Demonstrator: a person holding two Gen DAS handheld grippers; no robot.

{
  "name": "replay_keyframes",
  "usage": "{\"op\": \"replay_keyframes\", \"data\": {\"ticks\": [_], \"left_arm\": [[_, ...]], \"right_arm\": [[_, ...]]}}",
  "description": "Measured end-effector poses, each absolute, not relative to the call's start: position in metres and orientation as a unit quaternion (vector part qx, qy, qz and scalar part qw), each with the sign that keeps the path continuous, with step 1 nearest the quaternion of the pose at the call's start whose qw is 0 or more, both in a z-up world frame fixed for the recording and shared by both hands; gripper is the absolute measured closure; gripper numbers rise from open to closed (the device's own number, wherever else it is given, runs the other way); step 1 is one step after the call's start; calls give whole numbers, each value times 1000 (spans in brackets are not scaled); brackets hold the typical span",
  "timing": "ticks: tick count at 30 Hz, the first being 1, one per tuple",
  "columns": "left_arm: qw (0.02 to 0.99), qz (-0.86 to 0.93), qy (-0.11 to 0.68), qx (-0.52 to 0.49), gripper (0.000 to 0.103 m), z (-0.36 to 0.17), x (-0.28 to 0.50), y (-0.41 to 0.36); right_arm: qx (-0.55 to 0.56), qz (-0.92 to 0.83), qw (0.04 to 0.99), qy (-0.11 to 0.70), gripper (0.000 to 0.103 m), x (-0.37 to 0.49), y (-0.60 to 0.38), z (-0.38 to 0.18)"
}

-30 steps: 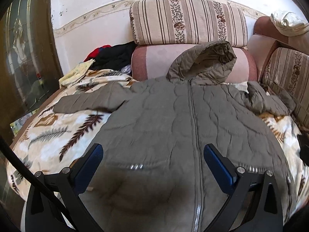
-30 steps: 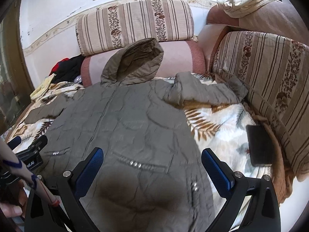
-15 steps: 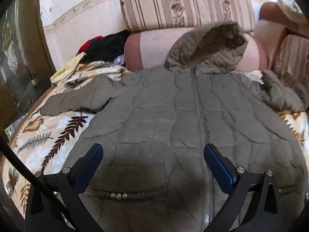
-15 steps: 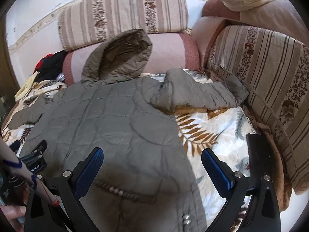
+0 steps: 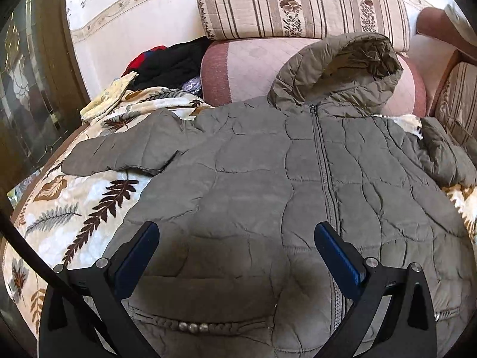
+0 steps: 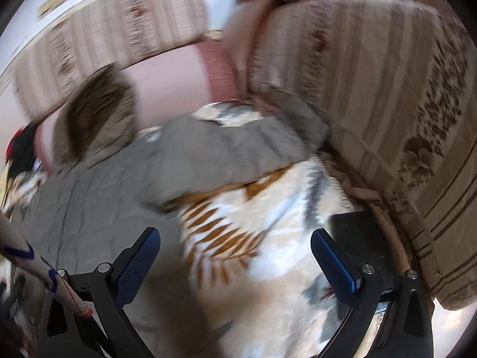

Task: Fold large clothes
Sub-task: 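Grasp the jacket sleeve with the right tool and lift it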

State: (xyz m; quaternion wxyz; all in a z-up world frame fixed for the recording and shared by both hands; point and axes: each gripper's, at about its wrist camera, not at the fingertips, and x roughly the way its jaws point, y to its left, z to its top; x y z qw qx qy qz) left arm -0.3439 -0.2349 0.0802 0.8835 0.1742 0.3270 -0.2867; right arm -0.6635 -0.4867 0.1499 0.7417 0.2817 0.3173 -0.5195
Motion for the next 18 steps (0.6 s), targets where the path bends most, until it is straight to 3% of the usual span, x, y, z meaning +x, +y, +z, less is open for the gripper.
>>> {"op": "replay_keyframes", "data": {"ticks": [2,6,9,18], "left_arm": [[884,-286,326,177,0,79,-345,-236],[882,-286,329,179,0,76,-345,-237],[881,-285,330,184,0,72,-345,-240],[878,-284,337,186,0,64,-340,-247]], "right_arm": [[308,-519,735,308,0,-677,-509,147],[360,-533,713,278,12,-708,-557,143],[369,-557,697,260,12,-724,-586,143],[384,-590,670,236,27,-728,-658,120]]}}
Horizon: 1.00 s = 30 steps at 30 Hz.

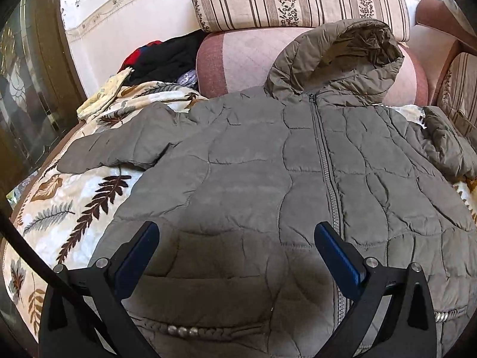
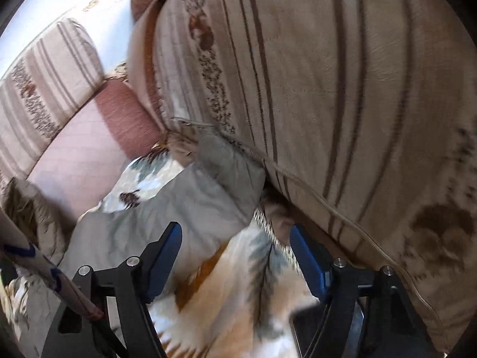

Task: Fold large clothes
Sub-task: 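Grasp the jacket sleeve with the right tool and lift it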

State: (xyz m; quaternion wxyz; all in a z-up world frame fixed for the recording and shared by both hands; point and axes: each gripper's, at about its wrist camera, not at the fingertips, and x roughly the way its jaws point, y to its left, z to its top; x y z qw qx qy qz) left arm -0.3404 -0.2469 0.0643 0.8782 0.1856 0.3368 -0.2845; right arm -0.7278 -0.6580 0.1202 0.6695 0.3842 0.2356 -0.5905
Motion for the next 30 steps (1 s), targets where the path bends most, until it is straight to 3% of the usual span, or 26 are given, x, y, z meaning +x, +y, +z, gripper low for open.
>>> {"op": "replay_keyframes", "data": {"ticks": [3,14,15,16,17,19,30], "left_arm": [[876,-285,341,187,0,61,-338,-250],[870,-289,345,202,0,50,-338,-260],[870,-289,345,203,0,50,-338,-260],[869,-288,346,205,0,49,-338,-261],[869,-288,347,206,0,48,-337,-261],[868,-287,349,207,0,47,-337,-262],[874,-287,343,193,0,57,-337,-252]], "right_arm": [[402,-590,659,239,38,-724,-678,98],[376,-627,629,264,38,-706,-726,51],[376,-628,628,267,44,-706,-728,49],[378,-622,633,264,67,-705,-731,45],[382,-613,639,264,77,-705,-734,42],[379,-613,644,256,87,-706,-731,45],[299,-626,695,189,90,-716,-682,156]]}}
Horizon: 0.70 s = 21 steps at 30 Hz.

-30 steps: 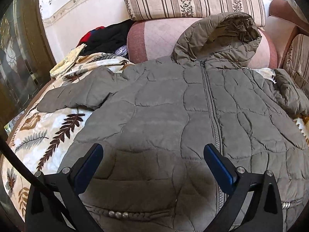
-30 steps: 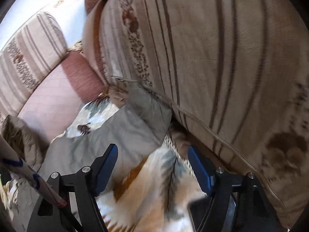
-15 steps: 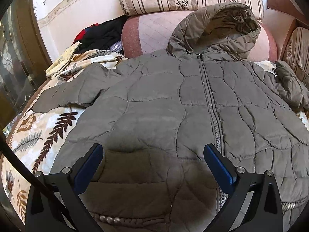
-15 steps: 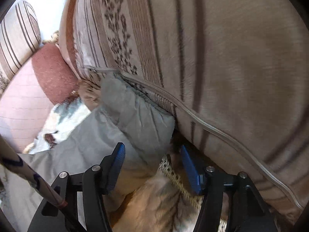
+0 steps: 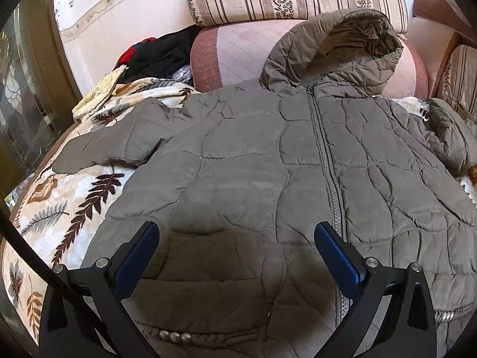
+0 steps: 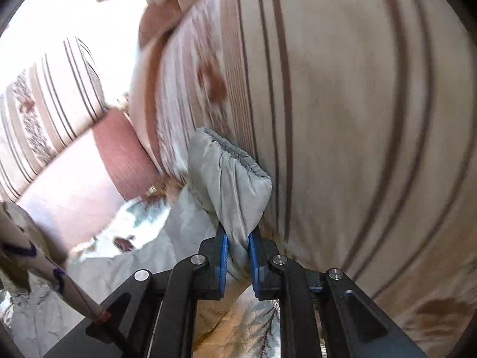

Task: Fold large clothes
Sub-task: 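Grasp the jacket sleeve with the right tool and lift it, then fold the held sleeve across the jacket body with the right tool and release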

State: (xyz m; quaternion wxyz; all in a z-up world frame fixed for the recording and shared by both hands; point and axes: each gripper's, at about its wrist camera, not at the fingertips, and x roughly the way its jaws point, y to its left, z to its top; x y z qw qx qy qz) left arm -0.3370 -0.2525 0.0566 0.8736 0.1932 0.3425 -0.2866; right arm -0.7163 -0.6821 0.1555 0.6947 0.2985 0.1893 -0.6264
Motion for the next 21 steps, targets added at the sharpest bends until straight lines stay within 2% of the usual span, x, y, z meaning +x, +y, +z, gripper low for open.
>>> {"op": "replay_keyframes", "data": {"ticks": [7,13,21], "left_arm": [[882,-282,338,167,0,71,-331,-238],[891,-275,331,146,0,83,-323,-220],[898,-255,334,127,0,88,-306,-192]], "right_arm": [[272,-596,742,145,90,-702,-637,239],[253,-501,818,127,90,-638,-572,299],[250,-338,891,169,90,-513,-478,298]]}}
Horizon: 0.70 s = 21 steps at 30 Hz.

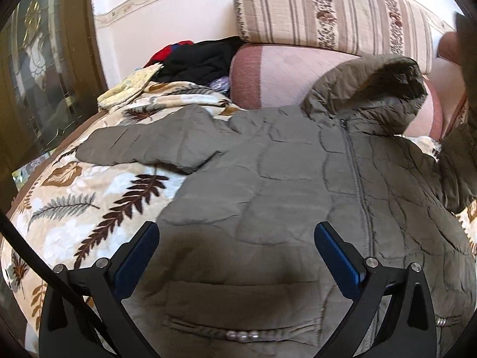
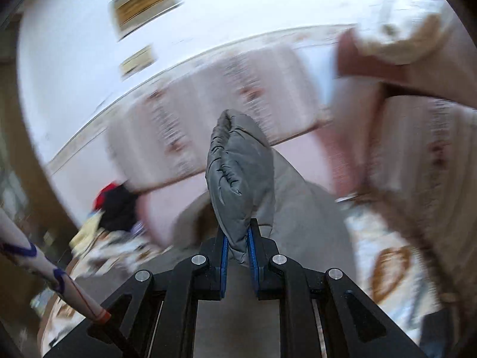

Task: Fold large clothes
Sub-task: 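Fold the held sleeve across the jacket body with the right tool and release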

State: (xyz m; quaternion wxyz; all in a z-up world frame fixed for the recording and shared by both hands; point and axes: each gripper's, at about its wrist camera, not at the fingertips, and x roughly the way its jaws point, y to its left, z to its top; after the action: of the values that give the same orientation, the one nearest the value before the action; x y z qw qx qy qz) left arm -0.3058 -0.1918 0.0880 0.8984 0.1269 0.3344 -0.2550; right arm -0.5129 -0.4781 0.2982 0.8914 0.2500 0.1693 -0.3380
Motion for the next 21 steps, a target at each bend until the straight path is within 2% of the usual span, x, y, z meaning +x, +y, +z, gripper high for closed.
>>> {"op": "replay_keyframes", "data": {"ticks": [8,17,20,21], "left_arm": [[902,-231,349,107,0,85,-290,-175],[899,-215,368,98,0,77,-279,-171],[898,-216,373,94,0,76,-276,-175],[898,-216,373,93,0,76,-275,-176]], "right_arm": [[254,-221,910,243,90,-403,-395,226],[288,-179,879,335,89,-324,-374,118],[295,-147,877,350,75,-320,-374,112],[289,-134,883,344,67,-325,-374,117]]}}
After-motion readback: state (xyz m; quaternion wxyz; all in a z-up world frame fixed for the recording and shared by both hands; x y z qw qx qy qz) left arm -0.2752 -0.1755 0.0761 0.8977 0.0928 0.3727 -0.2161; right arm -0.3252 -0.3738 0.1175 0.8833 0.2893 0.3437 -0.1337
